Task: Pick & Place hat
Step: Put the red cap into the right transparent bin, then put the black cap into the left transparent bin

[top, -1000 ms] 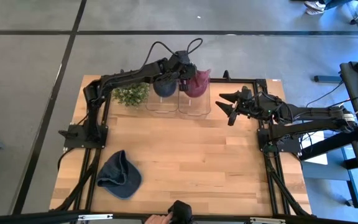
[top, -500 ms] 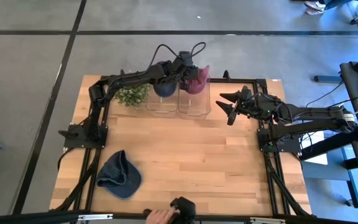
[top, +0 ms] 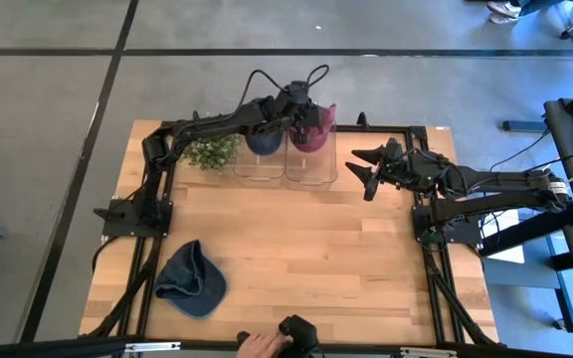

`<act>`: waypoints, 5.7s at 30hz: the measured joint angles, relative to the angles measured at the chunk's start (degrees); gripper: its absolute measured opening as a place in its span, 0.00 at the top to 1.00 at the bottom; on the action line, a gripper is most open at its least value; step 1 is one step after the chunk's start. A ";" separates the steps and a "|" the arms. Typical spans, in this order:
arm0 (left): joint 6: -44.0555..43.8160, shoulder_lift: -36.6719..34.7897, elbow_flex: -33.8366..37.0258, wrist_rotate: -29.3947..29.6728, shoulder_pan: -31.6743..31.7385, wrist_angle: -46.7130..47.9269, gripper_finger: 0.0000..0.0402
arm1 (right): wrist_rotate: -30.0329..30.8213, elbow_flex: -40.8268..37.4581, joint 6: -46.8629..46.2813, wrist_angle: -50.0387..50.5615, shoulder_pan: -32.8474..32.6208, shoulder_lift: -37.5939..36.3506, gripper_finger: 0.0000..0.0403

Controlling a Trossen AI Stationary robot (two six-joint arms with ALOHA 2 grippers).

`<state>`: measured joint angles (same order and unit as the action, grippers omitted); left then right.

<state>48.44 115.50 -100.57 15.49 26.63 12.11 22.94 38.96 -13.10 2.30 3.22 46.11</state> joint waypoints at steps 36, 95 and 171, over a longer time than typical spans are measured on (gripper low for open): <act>-46.31 -16.98 7.25 8.32 -20.41 41.59 0.61 | 3.08 0.02 2.92 0.49 0.04 0.50 0.48; -175.44 -33.58 50.54 -16.24 -75.78 57.86 0.61 | -13.55 0.00 -1.20 -9.34 0.04 18.03 0.48; -98.25 -35.21 32.69 38.85 -61.41 31.57 0.99 | -16.61 0.00 -3.49 -15.88 0.04 17.99 0.48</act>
<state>-49.81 80.29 -67.88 54.34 -34.77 43.68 6.33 38.96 -16.59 -13.59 3.27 64.10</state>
